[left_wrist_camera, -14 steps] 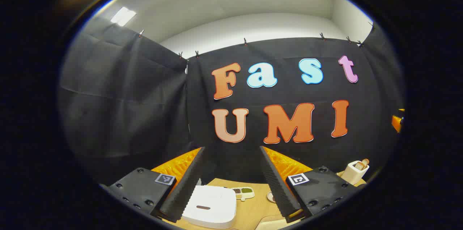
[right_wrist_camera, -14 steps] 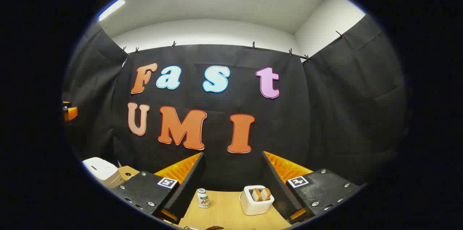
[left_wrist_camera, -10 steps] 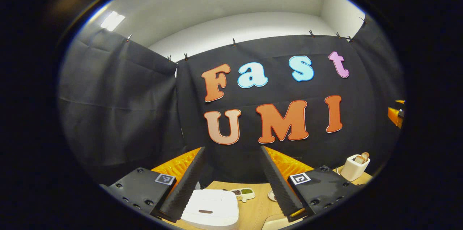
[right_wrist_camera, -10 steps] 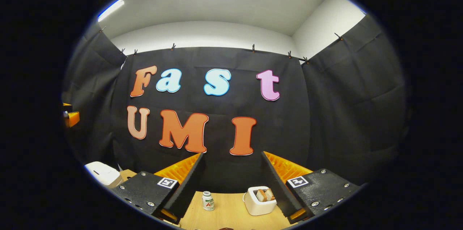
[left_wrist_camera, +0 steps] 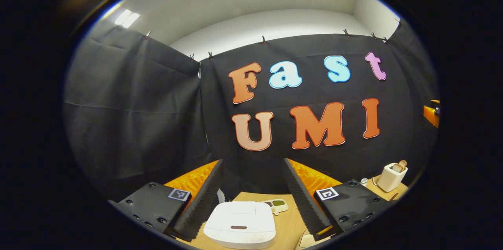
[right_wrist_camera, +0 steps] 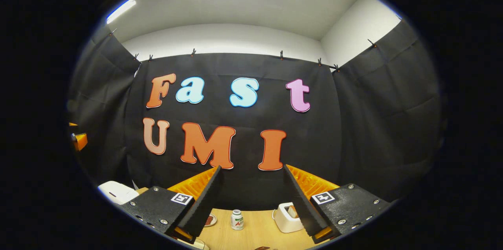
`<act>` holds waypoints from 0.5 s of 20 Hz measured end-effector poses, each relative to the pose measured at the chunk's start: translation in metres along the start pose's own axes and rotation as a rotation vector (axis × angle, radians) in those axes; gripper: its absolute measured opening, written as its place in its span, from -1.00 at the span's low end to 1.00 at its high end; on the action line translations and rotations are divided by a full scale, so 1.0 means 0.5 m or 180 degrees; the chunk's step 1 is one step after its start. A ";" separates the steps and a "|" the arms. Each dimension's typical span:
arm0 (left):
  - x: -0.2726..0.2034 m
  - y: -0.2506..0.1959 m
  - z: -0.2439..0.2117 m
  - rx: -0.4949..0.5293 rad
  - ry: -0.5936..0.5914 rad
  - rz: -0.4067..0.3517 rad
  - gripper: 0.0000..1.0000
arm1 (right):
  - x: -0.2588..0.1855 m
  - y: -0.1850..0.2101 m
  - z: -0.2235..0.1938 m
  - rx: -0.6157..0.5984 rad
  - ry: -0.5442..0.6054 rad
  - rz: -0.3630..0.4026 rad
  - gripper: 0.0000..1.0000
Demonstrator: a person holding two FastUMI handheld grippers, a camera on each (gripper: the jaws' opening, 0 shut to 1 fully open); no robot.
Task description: Close the left gripper, press the button to open the rice cooker; take a wooden spoon from the chopstick holder with the right hand, scoop a spoonful of rice and pour it into the rice cooker, then put the wooden spoon back into the chopstick holder.
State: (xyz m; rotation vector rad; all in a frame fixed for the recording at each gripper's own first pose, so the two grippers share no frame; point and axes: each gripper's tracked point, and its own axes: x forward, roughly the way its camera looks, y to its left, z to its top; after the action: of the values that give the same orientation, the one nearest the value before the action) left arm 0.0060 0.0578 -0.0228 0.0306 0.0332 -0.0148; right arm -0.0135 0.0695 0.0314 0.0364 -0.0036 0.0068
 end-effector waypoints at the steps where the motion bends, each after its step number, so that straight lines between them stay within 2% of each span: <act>1: 0.000 0.003 0.002 0.0001 -0.0012 -0.0014 0.94 | 0.003 0.001 0.002 0.0029 0.0013 -0.0003 0.89; 5: 0.000 0.018 -0.001 0.0003 -0.0009 -0.0058 0.99 | 0.007 0.007 -0.004 0.0001 0.0053 -0.0003 0.89; 6: 0.001 0.024 -0.004 -0.0006 0.0004 -0.0054 0.94 | 0.004 0.005 -0.008 -0.0014 0.0075 -0.0011 0.88; 10: 0.003 0.058 -0.008 -0.0068 0.0019 0.0006 0.99 | 0.000 0.017 -0.012 -0.0047 0.0099 -0.0012 0.89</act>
State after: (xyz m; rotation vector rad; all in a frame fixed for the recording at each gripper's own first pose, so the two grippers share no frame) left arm 0.0080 0.0868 -0.0261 0.0095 0.0392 -0.0123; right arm -0.0135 0.0780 0.0259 0.0215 0.0276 0.0036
